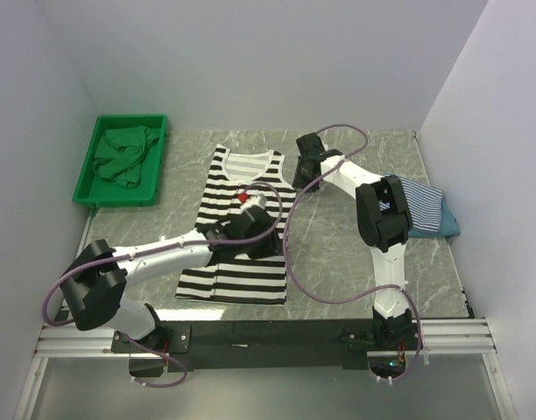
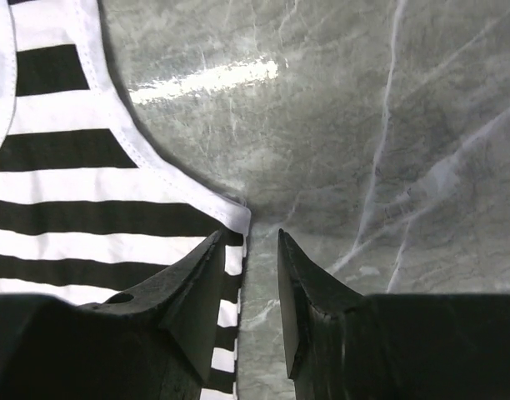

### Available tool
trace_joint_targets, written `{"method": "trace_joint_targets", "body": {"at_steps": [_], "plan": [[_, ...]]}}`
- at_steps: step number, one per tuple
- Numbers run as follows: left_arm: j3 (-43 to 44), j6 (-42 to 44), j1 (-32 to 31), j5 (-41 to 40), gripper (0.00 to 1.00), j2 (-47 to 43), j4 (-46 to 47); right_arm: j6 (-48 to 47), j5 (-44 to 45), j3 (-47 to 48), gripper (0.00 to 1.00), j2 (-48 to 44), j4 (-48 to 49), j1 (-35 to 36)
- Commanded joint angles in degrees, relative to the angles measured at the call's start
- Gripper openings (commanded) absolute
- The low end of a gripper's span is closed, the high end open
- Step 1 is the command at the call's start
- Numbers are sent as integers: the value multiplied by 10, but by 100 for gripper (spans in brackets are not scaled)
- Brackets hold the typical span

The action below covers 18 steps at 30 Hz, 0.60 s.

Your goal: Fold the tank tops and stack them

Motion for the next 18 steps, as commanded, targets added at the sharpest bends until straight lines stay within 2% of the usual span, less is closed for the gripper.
{"method": "trace_joint_targets", "body": {"at_steps": [1,6,12,18], "plan": [[-19,-31,-61,-38,47,-2,5,1,19,9,39,13,4,3],[-36,-56,-109,-42,47,25,15,5,10,-14,38,5,21,3],[4,-67,-169,-85,46,75,-39,4,-8,-16,36,19,26,4],[9,-89,-208,-111,45,97,-59,12,-17,-37,29,19,53,3]]}}
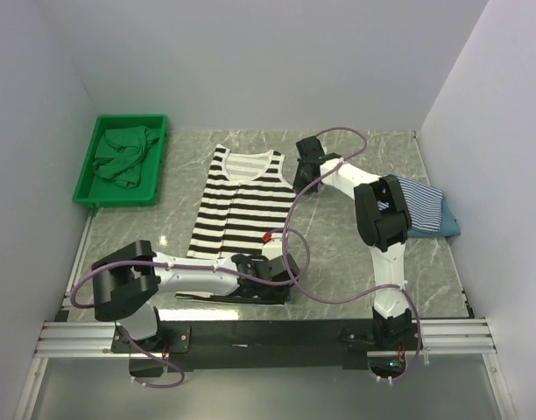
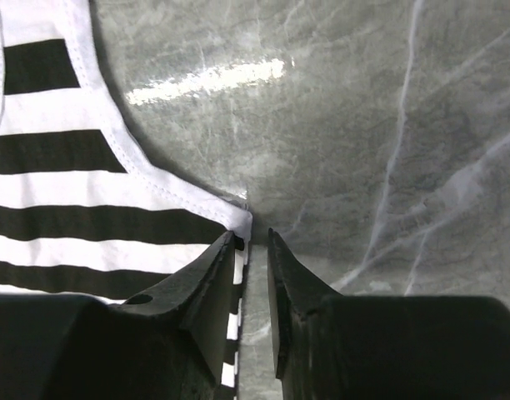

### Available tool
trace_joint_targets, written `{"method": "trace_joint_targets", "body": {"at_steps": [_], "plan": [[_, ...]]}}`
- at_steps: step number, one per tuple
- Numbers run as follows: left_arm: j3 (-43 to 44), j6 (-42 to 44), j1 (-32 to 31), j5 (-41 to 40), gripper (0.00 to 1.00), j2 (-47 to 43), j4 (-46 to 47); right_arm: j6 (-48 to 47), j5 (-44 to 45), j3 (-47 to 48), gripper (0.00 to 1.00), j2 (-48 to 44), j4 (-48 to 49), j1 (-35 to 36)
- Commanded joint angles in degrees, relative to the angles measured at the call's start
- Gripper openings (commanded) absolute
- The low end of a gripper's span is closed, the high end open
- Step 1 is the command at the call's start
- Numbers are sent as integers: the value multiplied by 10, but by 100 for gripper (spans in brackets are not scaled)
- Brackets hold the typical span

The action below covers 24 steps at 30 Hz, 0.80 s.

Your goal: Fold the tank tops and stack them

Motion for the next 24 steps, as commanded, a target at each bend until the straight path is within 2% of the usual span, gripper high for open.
{"method": "trace_joint_targets", "body": {"at_steps": [1,3,5,8,10,12,13,14,16,20,24], "plan": [[25,-21,-17,-30,45,9,-12,9,-12,-21,26,11,28,3],[33,-21,-28,-37,44,19,-15,13,-16,-24,20,11,31,2],[41,-18,-37,-46,43,30,-20,14,-15,-25,9,9,32,3],[62,-31,-53,-67,42,52,-58,16,-15,-30,1,7,36,2],[73,-35,-57,-73,39,63,-78,16,-15,-32,0,5,37,1],[83,-39,-63,-89,32,71,-90,15,-13,-41,0,-4,40,-2],[87,-37,-64,-92,26,73,-92,15,-11,-45,0,-8,43,-5],[93,-35,-66,-96,14,75,-100,15,-9,-59,0,-19,44,-10],[107,-27,-75,-101,0,75,-100,16,-10,-79,0,-35,55,-17],[123,8,-93,-90,1,60,-62,18,-16,-152,0,-92,79,-57],[110,27,-100,-76,0,31,-3,7,-8,-185,0,-128,78,-80]]}}
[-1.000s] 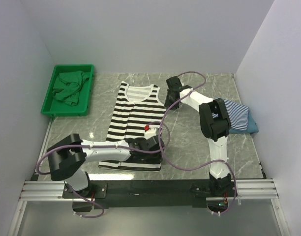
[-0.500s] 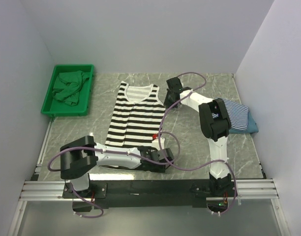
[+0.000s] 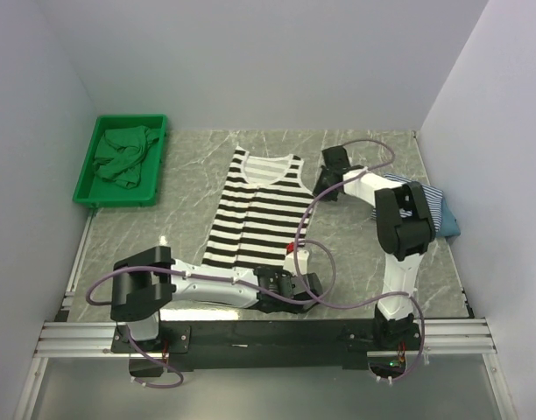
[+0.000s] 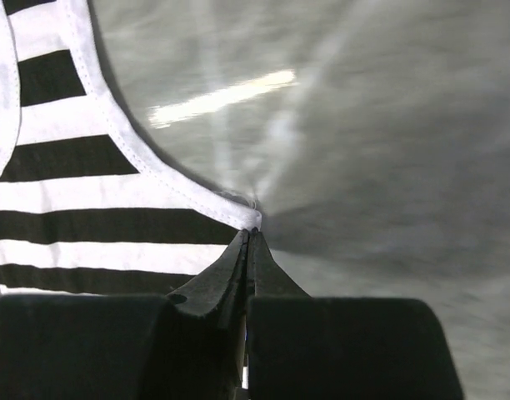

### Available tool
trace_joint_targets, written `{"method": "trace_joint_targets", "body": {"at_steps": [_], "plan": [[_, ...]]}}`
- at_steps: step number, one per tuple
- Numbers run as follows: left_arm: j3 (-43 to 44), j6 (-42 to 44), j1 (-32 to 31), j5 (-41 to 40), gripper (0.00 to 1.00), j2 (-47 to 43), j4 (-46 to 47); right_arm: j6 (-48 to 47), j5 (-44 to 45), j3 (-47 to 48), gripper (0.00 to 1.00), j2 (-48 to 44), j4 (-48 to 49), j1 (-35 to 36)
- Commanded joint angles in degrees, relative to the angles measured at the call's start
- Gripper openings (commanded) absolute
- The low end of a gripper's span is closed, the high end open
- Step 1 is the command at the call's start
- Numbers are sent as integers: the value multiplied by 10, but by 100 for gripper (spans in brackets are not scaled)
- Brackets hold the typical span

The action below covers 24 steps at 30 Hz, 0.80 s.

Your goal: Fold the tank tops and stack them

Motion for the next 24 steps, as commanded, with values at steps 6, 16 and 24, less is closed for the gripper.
{"method": "trace_joint_targets", "body": {"at_steps": [6,16,24], "plan": [[-61,-17,-2,-16,1,-114,84,-13,18,-33,0,-62,-31,-17],[-221,-181,38,-84,1,-300,15,17,30,26,0,-58,-53,24],[-273,-256,39,-91,1,-376,-71,50,67,116,0,-28,-74,70]]}}
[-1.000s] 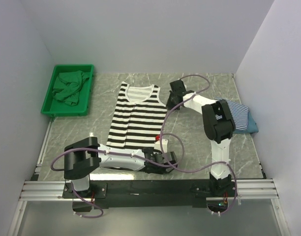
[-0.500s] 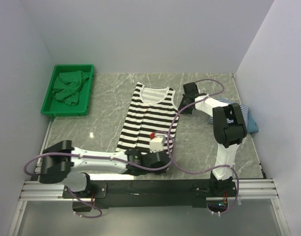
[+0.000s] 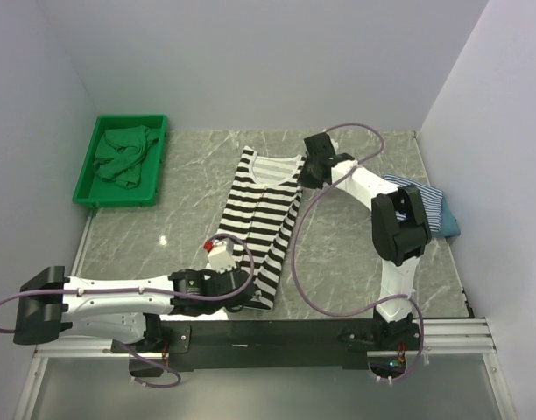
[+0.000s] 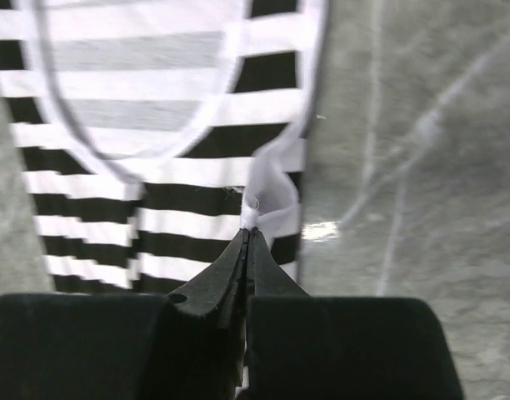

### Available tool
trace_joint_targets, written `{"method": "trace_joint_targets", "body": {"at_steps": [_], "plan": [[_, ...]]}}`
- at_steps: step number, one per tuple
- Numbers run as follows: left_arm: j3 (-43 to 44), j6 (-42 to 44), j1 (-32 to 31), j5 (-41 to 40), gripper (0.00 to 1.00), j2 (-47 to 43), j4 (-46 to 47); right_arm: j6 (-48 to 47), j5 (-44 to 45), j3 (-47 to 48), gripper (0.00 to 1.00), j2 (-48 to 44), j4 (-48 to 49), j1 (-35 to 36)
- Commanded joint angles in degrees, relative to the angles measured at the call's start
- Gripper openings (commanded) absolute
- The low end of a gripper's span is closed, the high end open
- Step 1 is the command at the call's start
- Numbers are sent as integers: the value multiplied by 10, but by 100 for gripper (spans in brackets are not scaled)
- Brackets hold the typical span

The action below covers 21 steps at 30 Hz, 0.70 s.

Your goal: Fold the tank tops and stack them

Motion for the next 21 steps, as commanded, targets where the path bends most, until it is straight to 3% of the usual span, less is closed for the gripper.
{"method": "trace_joint_targets", "body": {"at_steps": [1,10,17,18,19,21], "plan": [[-11,-58,0,-17,1,-16,-56,19,31,56,0,5,-19,24],[-36,-108,0,-3,1,-47,-114,14,37,225,0,124,-76,85],[-43,-83,0,-6,1,-66,-92,17,45,269,0,172,-98,100],[-40,-70,0,-8,4,-66,-82,15,47,265,0,171,-97,100],[-39,-57,0,-13,15,-60,-70,15,55,258,0,166,-96,99],[-25,-26,1,-19,25,-45,-54,13,53,248,0,160,-88,97]]}}
